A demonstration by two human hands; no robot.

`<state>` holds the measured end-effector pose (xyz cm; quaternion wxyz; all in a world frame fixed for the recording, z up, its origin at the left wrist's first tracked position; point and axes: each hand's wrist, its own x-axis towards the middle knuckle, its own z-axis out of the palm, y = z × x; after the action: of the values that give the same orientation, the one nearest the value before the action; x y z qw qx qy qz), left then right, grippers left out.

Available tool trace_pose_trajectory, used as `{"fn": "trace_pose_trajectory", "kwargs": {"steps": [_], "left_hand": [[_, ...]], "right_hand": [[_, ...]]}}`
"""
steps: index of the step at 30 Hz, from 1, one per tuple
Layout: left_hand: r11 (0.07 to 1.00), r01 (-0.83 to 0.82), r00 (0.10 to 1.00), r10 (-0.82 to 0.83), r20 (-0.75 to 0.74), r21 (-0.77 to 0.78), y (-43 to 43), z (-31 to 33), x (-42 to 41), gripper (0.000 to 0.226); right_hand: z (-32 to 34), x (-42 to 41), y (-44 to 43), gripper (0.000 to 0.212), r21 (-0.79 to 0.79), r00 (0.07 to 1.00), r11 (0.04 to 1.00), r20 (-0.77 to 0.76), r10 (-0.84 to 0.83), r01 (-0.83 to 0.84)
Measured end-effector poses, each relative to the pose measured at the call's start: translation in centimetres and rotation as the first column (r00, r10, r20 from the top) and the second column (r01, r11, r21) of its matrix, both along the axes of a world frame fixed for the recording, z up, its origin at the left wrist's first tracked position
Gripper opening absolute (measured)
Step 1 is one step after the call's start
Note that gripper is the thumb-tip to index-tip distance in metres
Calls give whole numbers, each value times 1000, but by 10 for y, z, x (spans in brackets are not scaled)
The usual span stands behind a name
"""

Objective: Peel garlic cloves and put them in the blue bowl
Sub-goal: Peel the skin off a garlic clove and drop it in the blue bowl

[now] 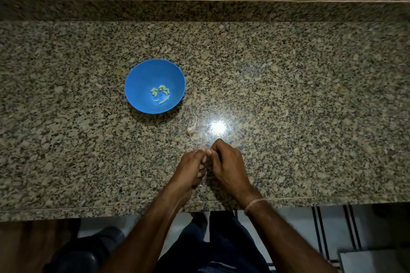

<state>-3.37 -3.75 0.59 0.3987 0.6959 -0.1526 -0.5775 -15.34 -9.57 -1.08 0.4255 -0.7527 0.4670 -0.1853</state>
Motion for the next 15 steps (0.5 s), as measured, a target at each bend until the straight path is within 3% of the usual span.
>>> {"fn": "trace_pose_trajectory", "kwargs": {"steps": [1,2,3,4,5,6,7,8,9,10,11,12,13,14,15], "left_hand": [[996,75,973,-61,223,-54,3,-3,-1,36],[979,188,865,-129,484,-74,7,-8,-2,37],[955,293,709,-191,679,-37,11,-12,-2,38],[942,337,587,-202,784,-9,13,-16,-2,39],[942,335,561,-198,804,-2,13,-15,-3,38],[955,296,650,-189,736,-16,9,-13,-3,37],[978,204,820,-145,554,-46,3,-11,-1,36],[996,75,958,-60,281,-45,-4,-7,0,36],[999,-36,999,36,8,22,-9,-4,2,37],[986,-117,963,142,-231,118,-13,-1,4,37],[969,-157,899,221,-378,192,-15,-2,7,38],[963,-157,871,240,-428,220,-15,-4,9,39],[973,-125,911,190,-367,193,-13,-3,9,38],[991,-54,985,74,-158,124,-10,-5,7,37],[996,65,983,-75,168,66,-5,-8,4,36]], "right_hand": [[2,1,0,27,95,999,995,3,-39,38],[3,2,-2,30,260,995,961,21,-101,92],[6,4,-5,33,485,981,864,57,-186,136],[11,6,-7,36,666,962,729,64,-264,156],[14,7,-9,37,737,955,657,52,-292,161],[13,7,-9,36,674,969,723,45,-242,149],[12,7,-9,33,502,986,857,41,-159,117],[9,5,-7,29,262,997,963,17,-72,65],[4,2,-6,27,87,1000,996,17,-9,7],[2,0,-6,26,-41,999,998,6,49,-48],[-1,-1,-6,26,-129,996,987,-20,89,-91],[-3,-2,-8,25,-179,991,975,-54,120,-127],[-2,-2,-9,26,-188,988,972,-83,129,-143],[0,0,-8,27,-133,989,983,-93,114,-126],[2,2,-9,29,12,995,998,-81,64,-63]]}}
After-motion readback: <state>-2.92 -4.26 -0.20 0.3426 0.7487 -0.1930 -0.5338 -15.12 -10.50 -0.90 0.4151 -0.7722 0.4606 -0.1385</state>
